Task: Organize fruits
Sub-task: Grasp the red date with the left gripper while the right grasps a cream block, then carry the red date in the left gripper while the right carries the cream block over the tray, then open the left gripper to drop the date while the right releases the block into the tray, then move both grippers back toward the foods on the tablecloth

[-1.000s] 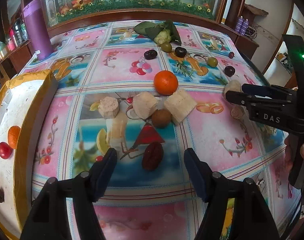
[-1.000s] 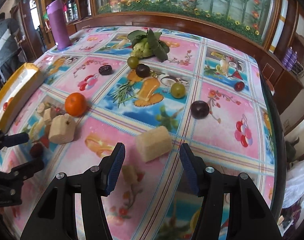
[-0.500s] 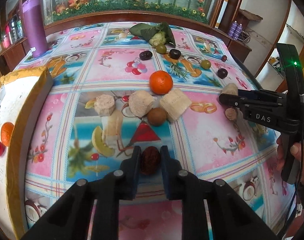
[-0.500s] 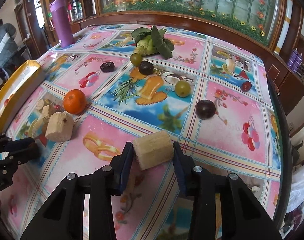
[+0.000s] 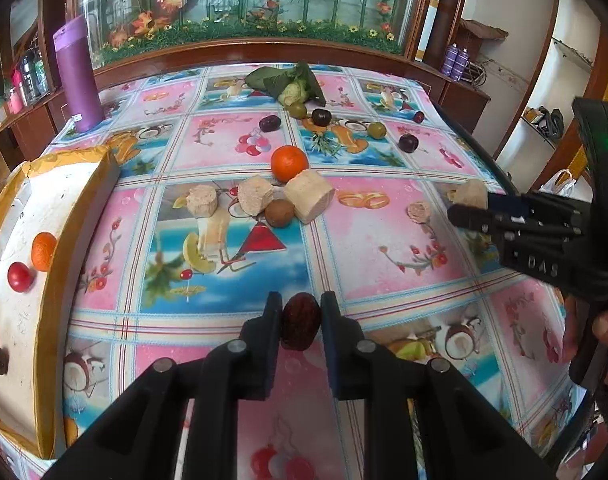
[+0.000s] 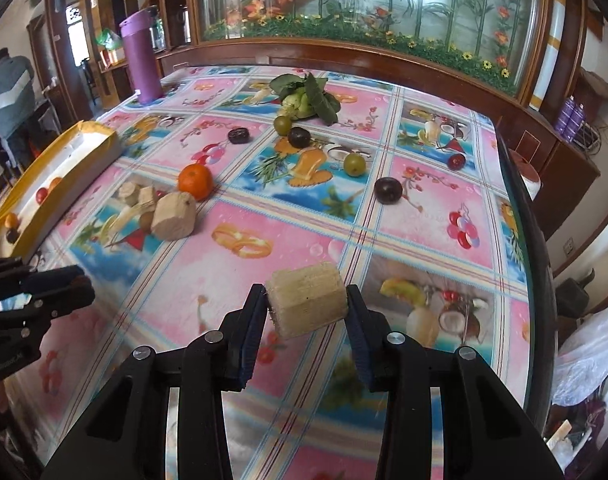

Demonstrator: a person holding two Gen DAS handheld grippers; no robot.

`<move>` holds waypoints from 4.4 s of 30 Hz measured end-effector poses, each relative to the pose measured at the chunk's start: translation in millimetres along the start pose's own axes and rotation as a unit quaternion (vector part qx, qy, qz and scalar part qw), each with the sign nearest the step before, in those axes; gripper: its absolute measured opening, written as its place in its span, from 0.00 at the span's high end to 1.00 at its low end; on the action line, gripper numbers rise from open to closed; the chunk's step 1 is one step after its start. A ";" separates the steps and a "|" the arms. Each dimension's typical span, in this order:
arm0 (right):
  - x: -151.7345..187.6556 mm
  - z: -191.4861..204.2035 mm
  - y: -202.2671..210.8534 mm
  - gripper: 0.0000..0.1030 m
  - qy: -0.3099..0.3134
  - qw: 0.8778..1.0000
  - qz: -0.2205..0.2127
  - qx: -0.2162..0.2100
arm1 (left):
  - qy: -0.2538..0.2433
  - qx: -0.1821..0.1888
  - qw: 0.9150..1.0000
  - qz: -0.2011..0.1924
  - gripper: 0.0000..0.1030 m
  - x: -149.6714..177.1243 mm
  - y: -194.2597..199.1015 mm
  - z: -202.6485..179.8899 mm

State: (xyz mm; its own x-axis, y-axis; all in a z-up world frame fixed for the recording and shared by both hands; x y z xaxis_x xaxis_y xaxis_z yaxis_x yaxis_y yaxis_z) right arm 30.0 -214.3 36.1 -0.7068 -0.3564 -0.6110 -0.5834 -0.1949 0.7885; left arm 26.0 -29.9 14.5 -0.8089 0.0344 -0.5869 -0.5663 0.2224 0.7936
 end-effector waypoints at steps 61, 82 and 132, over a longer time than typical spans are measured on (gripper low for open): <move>-166.9 269.9 -88.3 0.63 0.080 0.988 0.002 -0.131 | 0.135 -0.104 0.985 -0.027 0.79 -39.7 38.9 286.7; -179.3 299.9 -144.6 0.63 0.107 0.986 0.045 -0.120 | 0.139 -0.110 0.984 0.029 0.79 -49.3 0.5 303.1; -4.6 177.5 16.8 0.48 0.039 0.996 0.025 -0.075 | 0.112 -0.134 0.983 -0.061 0.23 8.6 91.4 171.2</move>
State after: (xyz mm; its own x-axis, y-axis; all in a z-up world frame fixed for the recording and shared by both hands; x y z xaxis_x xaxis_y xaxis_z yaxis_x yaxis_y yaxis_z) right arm -47.6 -53.7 39.7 -0.6964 -0.4380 -0.5684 -0.4779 -0.3078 0.8227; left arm -5.7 157.6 54.5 -0.7293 -0.1989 -0.6546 -0.6587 -0.0542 0.7504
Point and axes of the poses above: each gripper's, at about its wrist camera, not at the fingertips, and y roughly against the way its jaws point, z to its left, x to its underside, the point moved 3 cm from there along -y, roughly the way its jaws point, and after that the axes turned 5 degrees about y, right-handed, at the moved point
